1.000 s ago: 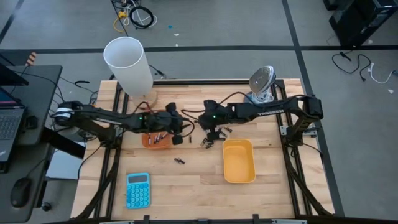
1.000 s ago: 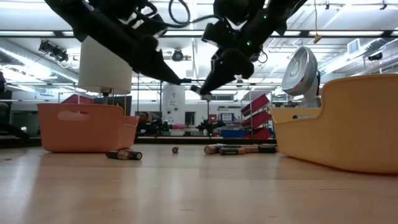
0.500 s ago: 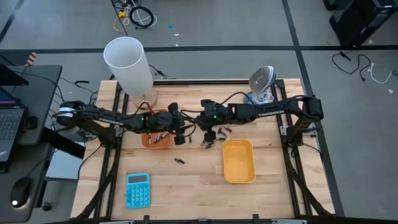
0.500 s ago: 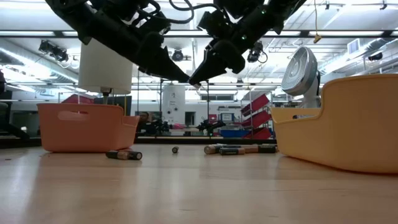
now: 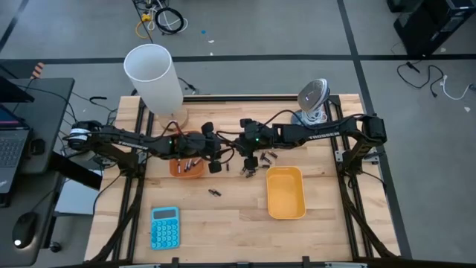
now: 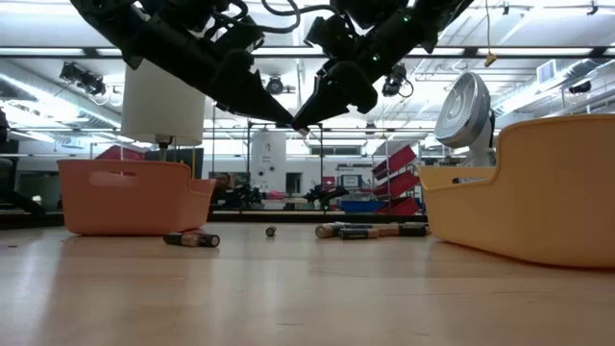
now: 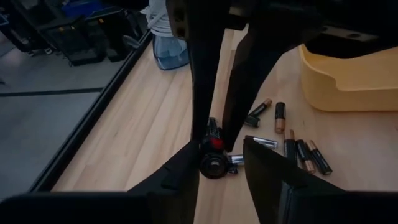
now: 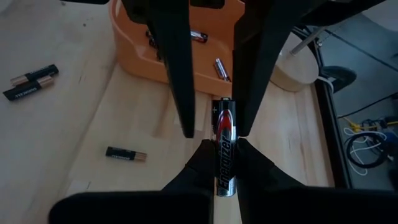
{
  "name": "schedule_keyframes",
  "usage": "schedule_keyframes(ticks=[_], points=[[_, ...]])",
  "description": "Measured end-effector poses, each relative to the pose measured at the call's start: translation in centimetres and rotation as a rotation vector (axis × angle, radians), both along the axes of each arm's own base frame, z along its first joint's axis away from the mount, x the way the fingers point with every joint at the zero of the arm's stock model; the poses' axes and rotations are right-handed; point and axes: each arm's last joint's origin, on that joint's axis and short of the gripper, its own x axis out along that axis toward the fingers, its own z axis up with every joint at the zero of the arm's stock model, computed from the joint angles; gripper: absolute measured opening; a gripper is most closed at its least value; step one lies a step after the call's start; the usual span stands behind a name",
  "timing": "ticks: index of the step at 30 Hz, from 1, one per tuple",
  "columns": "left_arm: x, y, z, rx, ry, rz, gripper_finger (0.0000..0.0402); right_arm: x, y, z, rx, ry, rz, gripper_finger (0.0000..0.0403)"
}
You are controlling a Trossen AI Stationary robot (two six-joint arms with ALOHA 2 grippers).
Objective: Sort batteries
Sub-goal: Put the silver battery into the orange bin
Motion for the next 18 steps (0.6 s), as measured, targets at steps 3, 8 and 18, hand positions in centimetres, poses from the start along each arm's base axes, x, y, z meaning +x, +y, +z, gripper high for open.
schedule_keyframes(ticks=[3,8,18], points=[[-0.01,0.00,-0.02,0.000,0.002,0.001,0.0101,0.01,0.01,0.01,0.000,-0.001,0.001,0.0026],[-0.01,0.00,-0.03,0.001,0.003,0.001,0.0059,0.00,0.04,-0.01,0.002,0.001,0.003,0.0033],[-0.02,0.01,-0.01,0.003,0.002,0.005,0.0042,-0.03,0.04,-0.07,0.018,0.004,-0.010,0.0078]])
